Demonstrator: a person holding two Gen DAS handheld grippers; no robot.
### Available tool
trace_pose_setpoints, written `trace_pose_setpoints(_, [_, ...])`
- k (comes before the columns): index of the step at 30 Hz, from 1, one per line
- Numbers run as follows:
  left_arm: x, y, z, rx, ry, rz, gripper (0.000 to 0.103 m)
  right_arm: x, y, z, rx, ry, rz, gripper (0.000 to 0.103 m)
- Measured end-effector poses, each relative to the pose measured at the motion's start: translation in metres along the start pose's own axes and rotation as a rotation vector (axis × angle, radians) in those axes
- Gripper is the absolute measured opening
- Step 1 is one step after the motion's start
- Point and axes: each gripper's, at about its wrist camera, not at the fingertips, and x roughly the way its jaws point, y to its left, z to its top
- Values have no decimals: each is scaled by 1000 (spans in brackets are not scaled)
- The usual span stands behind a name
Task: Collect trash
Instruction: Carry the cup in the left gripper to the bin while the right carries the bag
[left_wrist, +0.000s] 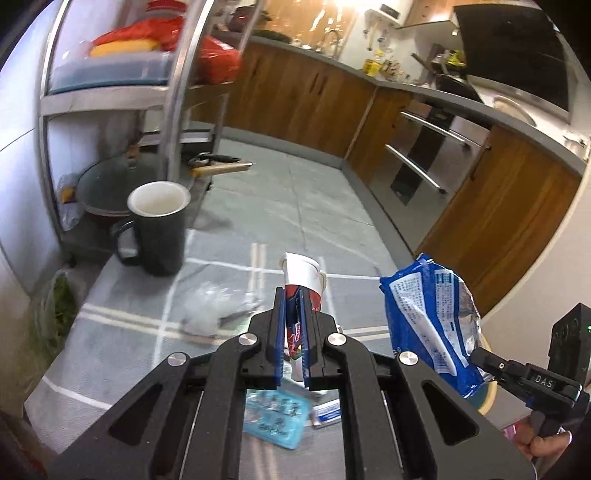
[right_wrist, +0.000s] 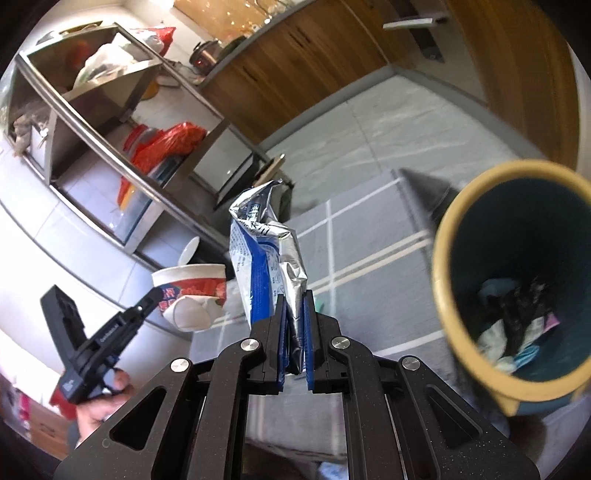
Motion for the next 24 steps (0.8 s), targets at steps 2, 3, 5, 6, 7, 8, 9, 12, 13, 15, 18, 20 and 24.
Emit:
trace_pose_setpoints(2, [1,-14,0,19,2,-19,6,-9,-1,1,-15,-18,-25,10])
trace_pose_setpoints(3, [2,-21,1,26,3,-27,6,-14,-3,1,-25,-29,-42,9])
trace_pose_setpoints(5, [5,-35,0,40,7,-48,6,-20,-8,3,-31,-39,-61,10])
trace_pose_setpoints(6, [7,-42,-1,47,9,-58,6,-23,-11,3,-27,-44,-69,10])
trace_pose_setpoints(7, [9,-51,-1,60,12,-69,6,-26,-15,3,-24,-47,-76,10])
trace_pose_setpoints(8, [11,-60,-3,73,15,-77,6,-30,-21,3,-15,-52,-87,10])
trace_pose_setpoints(9, [13,-67,-4,82,19,-87,6,-33,-26,3,-8,-56,-96,10])
trace_pose_setpoints(12, [18,-87,-8,107,29,-111,6,-44,-41,3,12,-73,-123,10])
trace_pose_setpoints(13, [20,-95,-9,116,34,-122,6,-48,-46,3,18,-79,-130,10])
trace_pose_setpoints(15, [24,-108,-12,133,41,-136,6,-56,-54,2,25,-92,-159,10])
trace_pose_setpoints(18, [29,-124,-17,147,53,-165,6,-66,-68,2,44,-107,-189,10])
trace_pose_setpoints(20, [33,-137,-21,162,61,-181,6,-71,-76,0,57,-117,-209,10])
trace_pose_setpoints(24, [41,-164,-29,190,75,-210,6,-83,-90,-1,83,-134,-239,10])
